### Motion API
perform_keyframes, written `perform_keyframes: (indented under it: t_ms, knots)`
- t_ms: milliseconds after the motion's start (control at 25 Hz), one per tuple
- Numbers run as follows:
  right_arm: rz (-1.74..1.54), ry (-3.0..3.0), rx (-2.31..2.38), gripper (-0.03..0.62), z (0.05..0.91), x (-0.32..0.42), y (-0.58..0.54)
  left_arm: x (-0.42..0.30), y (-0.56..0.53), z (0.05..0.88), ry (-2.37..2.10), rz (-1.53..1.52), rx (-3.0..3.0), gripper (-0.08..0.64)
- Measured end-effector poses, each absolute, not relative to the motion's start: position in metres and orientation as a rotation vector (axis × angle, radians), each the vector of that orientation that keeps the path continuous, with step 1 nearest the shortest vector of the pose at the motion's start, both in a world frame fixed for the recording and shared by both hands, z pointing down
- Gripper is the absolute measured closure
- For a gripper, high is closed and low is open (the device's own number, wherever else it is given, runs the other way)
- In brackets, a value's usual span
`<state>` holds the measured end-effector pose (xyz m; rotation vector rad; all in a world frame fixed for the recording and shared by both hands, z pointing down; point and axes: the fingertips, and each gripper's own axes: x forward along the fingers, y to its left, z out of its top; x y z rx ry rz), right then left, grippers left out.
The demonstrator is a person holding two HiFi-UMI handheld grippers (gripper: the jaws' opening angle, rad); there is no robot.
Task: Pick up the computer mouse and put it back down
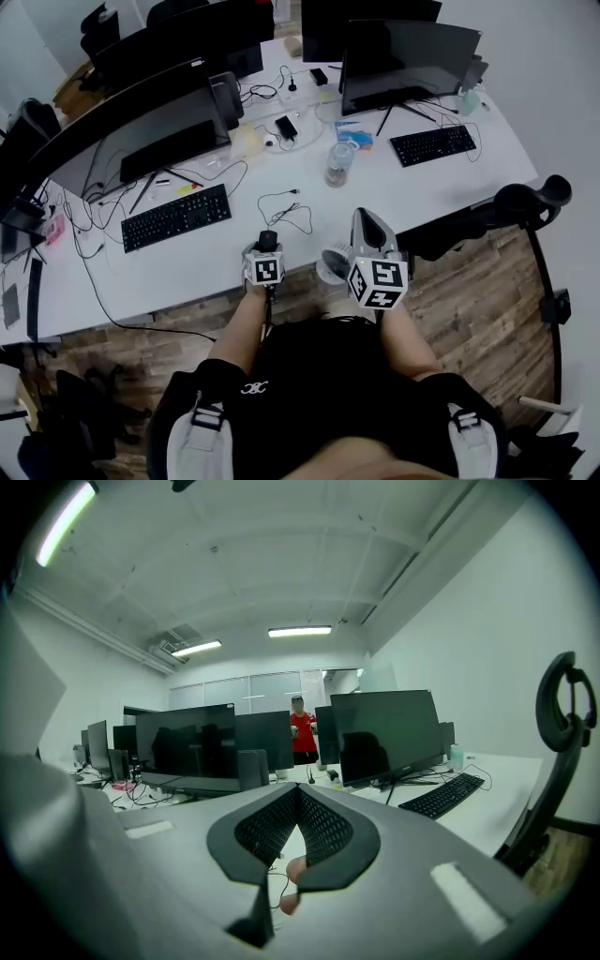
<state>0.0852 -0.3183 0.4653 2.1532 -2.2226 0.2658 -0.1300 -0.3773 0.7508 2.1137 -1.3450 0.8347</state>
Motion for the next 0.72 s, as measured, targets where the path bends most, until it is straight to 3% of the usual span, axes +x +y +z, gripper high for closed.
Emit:
perform_keyframes:
  t_ms: [520, 680, 720]
  knots:
    - [0.288, -2.167, 2.2, 0.594, 0.469, 0.086, -0.306, -0.118, -0.372, 0.759, -1.241, 0.943, 2.182, 0.232]
    - [0.292, -2.191, 2.196, 0.594, 0.468, 0.08, -0.308, -0.126, -0.374, 0.721, -1.339, 0.822, 2.216, 0.237]
    - [0.289, -2.2, 2.194, 0.594, 0.466, 0.077, -0.309, -0.131, -0.374, 0.705, -1.376, 0.763, 2.214, 0.27]
